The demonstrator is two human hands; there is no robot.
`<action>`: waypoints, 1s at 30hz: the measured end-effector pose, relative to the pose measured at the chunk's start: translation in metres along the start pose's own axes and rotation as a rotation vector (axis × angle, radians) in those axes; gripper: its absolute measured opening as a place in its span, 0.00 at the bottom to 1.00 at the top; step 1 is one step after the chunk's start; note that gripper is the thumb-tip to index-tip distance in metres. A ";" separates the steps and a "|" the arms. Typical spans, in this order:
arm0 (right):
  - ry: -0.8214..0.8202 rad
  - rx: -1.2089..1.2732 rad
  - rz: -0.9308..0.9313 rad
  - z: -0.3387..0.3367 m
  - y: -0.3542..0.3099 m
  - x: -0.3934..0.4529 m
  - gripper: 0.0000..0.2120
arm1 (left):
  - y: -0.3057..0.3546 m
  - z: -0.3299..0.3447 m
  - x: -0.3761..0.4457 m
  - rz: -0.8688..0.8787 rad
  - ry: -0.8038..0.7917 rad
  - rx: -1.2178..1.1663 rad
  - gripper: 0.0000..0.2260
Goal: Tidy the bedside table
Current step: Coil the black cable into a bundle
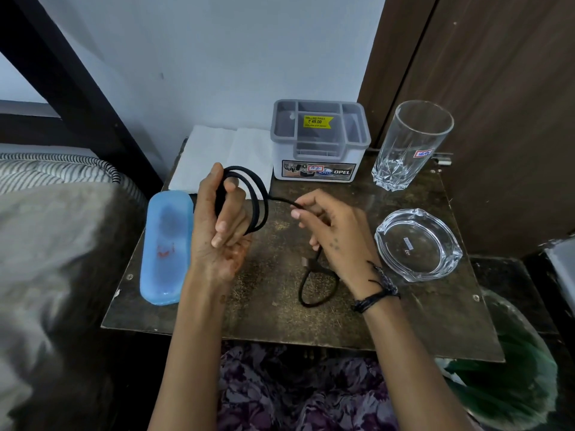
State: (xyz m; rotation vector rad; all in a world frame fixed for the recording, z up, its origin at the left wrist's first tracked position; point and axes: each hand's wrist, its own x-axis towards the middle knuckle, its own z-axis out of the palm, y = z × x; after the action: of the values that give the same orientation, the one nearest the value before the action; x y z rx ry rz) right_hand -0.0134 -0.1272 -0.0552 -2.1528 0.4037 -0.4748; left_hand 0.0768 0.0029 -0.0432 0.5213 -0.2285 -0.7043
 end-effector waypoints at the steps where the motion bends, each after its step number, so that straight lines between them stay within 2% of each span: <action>1: -0.045 -0.004 0.019 0.000 0.001 0.000 0.04 | 0.000 0.000 -0.001 0.023 0.001 -0.017 0.13; 5: -0.285 0.063 0.162 0.003 0.004 0.000 0.12 | 0.001 0.005 -0.002 0.114 0.061 -0.086 0.13; 9: -0.375 0.244 0.250 0.005 0.001 -0.002 0.19 | 0.000 0.009 0.004 0.179 0.151 -0.101 0.14; 12: -0.404 0.271 0.247 0.005 0.001 -0.001 0.16 | -0.004 0.007 0.006 0.188 0.168 -0.064 0.13; 16: -0.532 0.337 0.209 0.003 -0.006 -0.003 0.14 | -0.012 0.006 0.013 0.289 0.332 0.209 0.14; 19: -0.600 0.534 0.216 -0.002 -0.010 -0.001 0.15 | -0.018 0.004 0.011 0.368 0.302 0.776 0.16; 20: -0.600 0.611 0.226 -0.004 -0.010 -0.001 0.17 | -0.021 0.001 0.009 0.381 0.258 0.954 0.17; 22: -0.567 0.791 0.249 -0.009 -0.012 0.000 0.17 | -0.024 -0.004 0.008 0.383 0.176 1.152 0.22; 25: -0.456 1.038 0.295 -0.019 -0.014 -0.001 0.17 | -0.023 -0.003 0.008 0.347 0.147 1.176 0.25; 28: -0.358 1.234 0.281 -0.022 -0.013 0.000 0.10 | -0.023 0.002 0.004 0.266 0.117 1.177 0.18; 30: -0.327 1.316 0.247 -0.021 -0.010 0.001 0.11 | -0.023 0.007 0.002 0.182 0.078 1.157 0.15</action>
State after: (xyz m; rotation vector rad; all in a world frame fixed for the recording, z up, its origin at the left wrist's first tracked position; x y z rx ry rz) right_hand -0.0216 -0.1359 -0.0353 -0.8533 0.0872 -0.1354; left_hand 0.0625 -0.0158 -0.0496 1.6018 -0.6056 -0.3108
